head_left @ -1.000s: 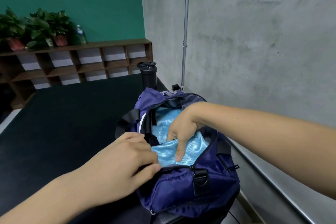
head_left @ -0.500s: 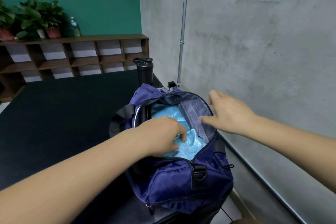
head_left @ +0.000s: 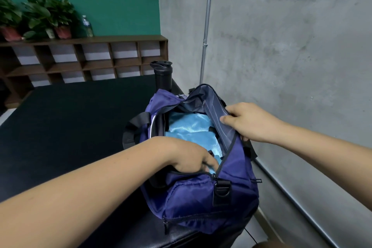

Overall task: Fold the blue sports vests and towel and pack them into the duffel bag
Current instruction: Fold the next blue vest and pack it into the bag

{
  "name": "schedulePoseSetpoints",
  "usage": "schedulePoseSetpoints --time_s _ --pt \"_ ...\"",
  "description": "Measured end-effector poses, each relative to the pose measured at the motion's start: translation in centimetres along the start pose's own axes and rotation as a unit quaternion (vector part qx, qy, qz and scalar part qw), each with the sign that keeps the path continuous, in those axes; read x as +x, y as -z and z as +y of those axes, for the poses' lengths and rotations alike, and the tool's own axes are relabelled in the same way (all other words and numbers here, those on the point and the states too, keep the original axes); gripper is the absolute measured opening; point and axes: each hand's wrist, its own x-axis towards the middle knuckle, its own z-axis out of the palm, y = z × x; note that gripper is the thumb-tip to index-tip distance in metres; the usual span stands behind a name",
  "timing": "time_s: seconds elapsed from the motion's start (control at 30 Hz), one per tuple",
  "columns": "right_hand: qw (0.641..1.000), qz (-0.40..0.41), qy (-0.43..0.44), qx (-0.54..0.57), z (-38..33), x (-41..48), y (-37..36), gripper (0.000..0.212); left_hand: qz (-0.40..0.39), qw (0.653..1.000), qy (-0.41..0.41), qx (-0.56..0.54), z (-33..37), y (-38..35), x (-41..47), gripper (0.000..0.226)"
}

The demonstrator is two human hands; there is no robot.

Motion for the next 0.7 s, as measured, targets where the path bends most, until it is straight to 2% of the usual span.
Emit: schedulePoseSetpoints --time_s 0.1,0.27,0.4,0.53,0.6,0.7 --pt "1.000 -0.017 0.002 -0.022 0.2 0.0 0.0 0.031 -0.014 1.000 -0.002 -0.009 0.3 0.4 -0.1 0.033" --pt "1.000 0.000 0.012 -0.015 1.0 -0.2 0.2 0.031 0.155 0.987 -0.025 -0.030 0.2 1.3 -0.2 0.028" --pt "1.000 -0.007 0.007 -0.001 1.5 -0.1 0.4 0.030 0.078 0.996 -0.023 -0.047 1.2 0.6 0.6 0.024" --pt "1.000 -0.014 0.004 0.021 1.4 -0.1 0.2 0.030 -0.002 0.999 -0.017 -0.045 1.8 0.4 1.6 0.034" --pt "1.000 -0.019 0.003 0.017 1.4 -0.2 0.0 0.030 -0.006 0.999 -0.011 -0.046 1.8 0.8 1.5 0.037" --pt "1.000 -0.031 0.001 0.005 1.5 -0.3 -0.2 0.027 0.017 0.995 0.043 -0.090 0.9 1.7 0.5 0.049"
